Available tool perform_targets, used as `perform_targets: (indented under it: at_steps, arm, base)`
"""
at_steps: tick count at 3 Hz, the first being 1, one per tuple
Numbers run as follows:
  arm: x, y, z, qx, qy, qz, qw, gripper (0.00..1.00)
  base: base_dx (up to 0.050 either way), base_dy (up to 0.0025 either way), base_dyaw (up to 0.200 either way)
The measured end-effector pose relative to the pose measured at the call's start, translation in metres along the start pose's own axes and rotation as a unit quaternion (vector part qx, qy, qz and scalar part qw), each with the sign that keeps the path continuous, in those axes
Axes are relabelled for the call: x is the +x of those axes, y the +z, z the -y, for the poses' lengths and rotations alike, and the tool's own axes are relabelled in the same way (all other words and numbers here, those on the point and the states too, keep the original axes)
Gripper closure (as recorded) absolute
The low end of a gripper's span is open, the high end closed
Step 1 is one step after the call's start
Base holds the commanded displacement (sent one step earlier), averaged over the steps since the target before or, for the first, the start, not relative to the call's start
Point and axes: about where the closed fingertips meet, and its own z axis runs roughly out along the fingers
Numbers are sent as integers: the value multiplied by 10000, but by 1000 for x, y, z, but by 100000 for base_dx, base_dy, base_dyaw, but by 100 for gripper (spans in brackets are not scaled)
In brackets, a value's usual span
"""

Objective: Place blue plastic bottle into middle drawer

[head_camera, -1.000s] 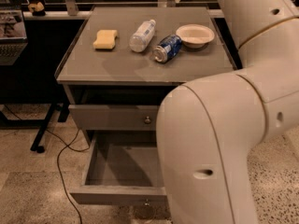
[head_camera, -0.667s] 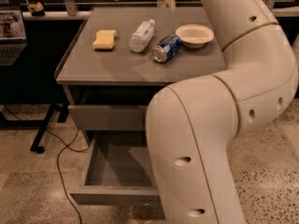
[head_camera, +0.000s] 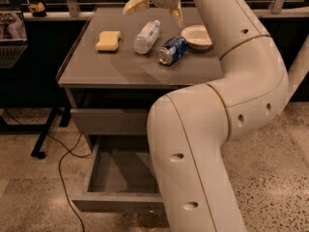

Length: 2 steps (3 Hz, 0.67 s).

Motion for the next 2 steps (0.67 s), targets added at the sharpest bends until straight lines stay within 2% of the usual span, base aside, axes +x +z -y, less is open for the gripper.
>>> perform_targets:
  at_steps: [1, 2]
  arm:
    - [0, 21, 7, 118, 289, -61, 9995, 0]
    - [-1, 30, -1, 70, 307, -64, 9995, 0]
  base:
    - [0, 0, 0]
    - [0, 0, 0]
